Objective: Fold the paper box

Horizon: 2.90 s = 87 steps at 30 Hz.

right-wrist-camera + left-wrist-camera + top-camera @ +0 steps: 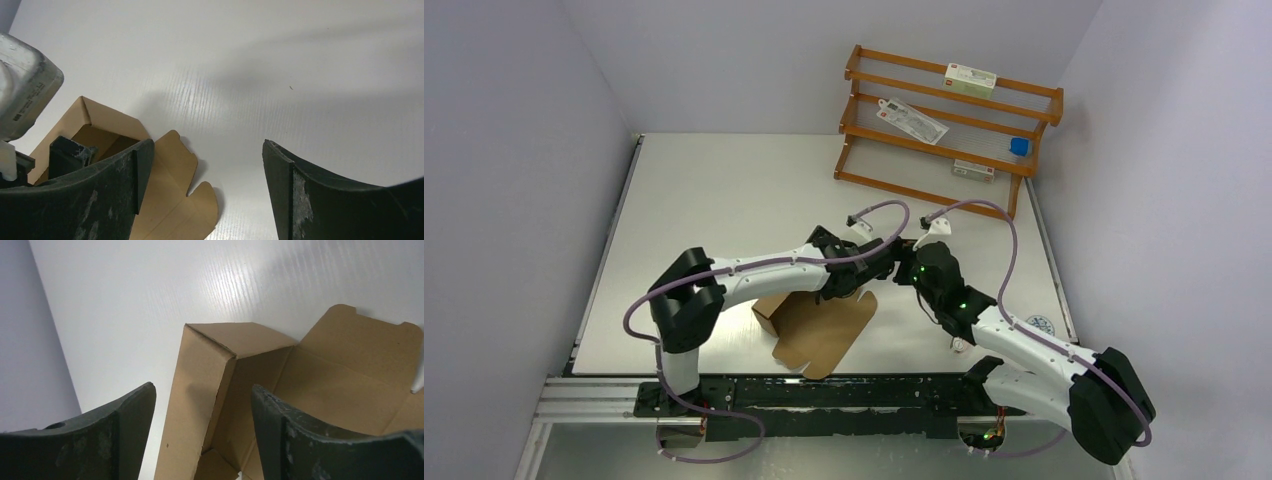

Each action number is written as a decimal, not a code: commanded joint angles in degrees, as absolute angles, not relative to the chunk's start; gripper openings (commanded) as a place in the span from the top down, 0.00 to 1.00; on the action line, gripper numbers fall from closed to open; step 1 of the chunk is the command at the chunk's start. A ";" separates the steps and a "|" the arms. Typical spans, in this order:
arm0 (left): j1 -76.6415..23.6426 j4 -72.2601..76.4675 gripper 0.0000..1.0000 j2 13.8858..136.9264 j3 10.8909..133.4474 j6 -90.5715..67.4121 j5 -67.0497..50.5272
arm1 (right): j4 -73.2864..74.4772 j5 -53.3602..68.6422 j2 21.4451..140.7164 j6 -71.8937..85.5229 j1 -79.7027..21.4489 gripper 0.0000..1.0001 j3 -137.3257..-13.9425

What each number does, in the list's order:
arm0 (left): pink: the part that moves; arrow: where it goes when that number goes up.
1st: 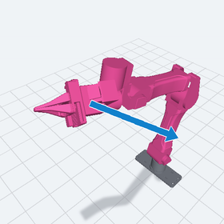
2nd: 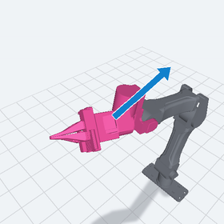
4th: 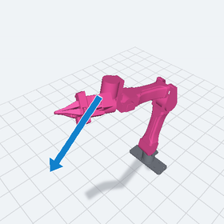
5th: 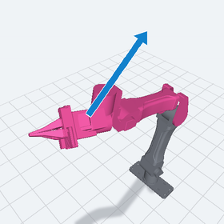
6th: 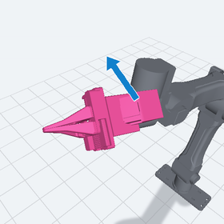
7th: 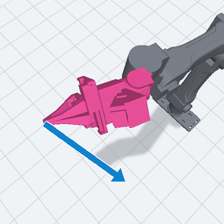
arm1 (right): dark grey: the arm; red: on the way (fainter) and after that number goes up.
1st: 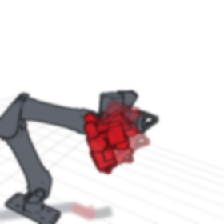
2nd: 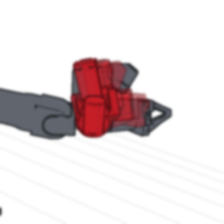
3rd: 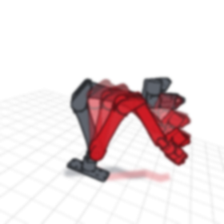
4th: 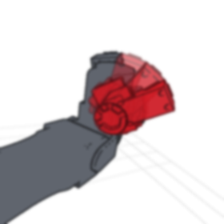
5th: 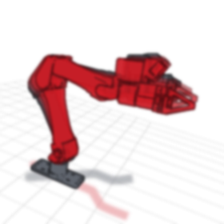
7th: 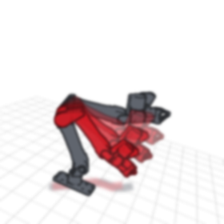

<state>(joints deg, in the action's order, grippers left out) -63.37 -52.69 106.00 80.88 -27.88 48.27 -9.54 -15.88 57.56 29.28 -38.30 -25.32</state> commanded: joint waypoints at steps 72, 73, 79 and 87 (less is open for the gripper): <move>-26.37 -9.07 0.51 76.07 39.12 -53.18 3.07 | 6.35 6.74 58.56 14.30 -37.91 0.16 -46.36; -26.37 -10.11 0.46 74.81 39.18 -51.94 4.02 | 7.07 6.05 59.52 13.98 -38.78 0.16 -47.13; -26.15 -17.50 0.33 69.02 41.48 -44.08 6.79 | 15.04 2.94 66.73 12.79 -44.97 0.16 -55.68; -25.58 -26.84 0.13 61.68 49.90 -30.48 11.25 | 25.35 -8.90 76.53 12.70 -50.88 0.23 -64.67</move>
<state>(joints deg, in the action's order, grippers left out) -26.04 -20.78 65.28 43.86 -40.25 7.57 18.02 -2.59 73.60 13.45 -49.36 -61.21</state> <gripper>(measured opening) 0.838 0.790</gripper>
